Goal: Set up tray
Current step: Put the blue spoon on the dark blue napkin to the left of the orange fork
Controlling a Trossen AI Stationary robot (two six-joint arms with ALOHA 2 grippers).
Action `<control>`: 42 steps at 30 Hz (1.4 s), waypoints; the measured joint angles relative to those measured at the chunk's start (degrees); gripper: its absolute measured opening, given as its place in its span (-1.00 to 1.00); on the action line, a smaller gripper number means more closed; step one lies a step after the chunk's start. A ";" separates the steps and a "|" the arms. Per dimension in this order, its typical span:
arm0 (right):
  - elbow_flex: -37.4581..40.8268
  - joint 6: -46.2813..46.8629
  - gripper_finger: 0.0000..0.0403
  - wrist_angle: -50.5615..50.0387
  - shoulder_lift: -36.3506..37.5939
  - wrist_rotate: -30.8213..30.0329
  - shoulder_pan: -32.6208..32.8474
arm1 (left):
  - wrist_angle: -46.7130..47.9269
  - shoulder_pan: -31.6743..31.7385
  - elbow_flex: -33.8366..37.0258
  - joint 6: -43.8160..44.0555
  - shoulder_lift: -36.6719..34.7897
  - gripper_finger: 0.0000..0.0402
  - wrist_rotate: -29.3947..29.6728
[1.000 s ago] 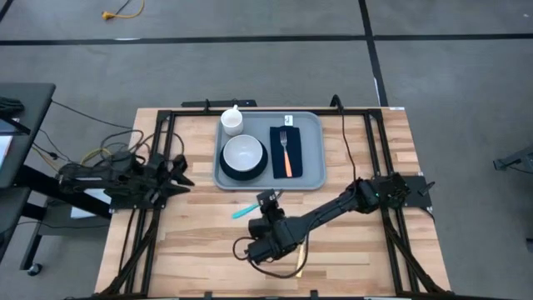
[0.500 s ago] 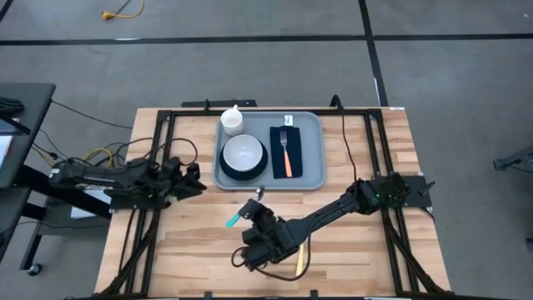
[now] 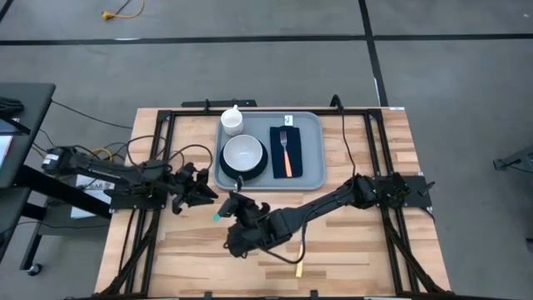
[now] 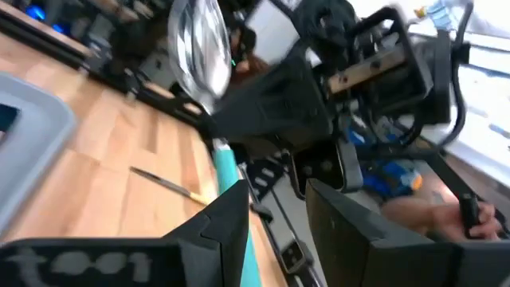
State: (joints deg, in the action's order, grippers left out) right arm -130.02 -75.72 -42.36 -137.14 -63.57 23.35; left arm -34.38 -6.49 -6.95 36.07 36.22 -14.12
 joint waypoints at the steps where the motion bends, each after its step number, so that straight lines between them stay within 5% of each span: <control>1: 0.00 -2.07 -1.00 1.88 0.00 0.02 -0.29 | -0.01 -0.26 -0.75 -0.06 1.36 -0.43 -0.65; 8: 0.03 -12.33 -1.00 9.87 0.04 0.23 -0.45 | -0.35 -1.63 -3.68 0.36 8.22 -0.43 -2.75; 24: 0.07 -12.77 -1.00 9.54 0.04 -1.97 2.56 | -5.43 -3.65 -4.01 1.07 13.33 -0.43 -5.17; 42: -0.09 -13.18 -1.00 10.24 0.15 -1.20 1.73 | -5.63 -6.11 -3.86 2.70 13.36 -0.43 2.00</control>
State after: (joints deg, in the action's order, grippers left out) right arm -130.10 -88.90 -32.12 -136.99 -64.77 25.07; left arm -40.01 -12.60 -10.81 38.76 49.58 -12.11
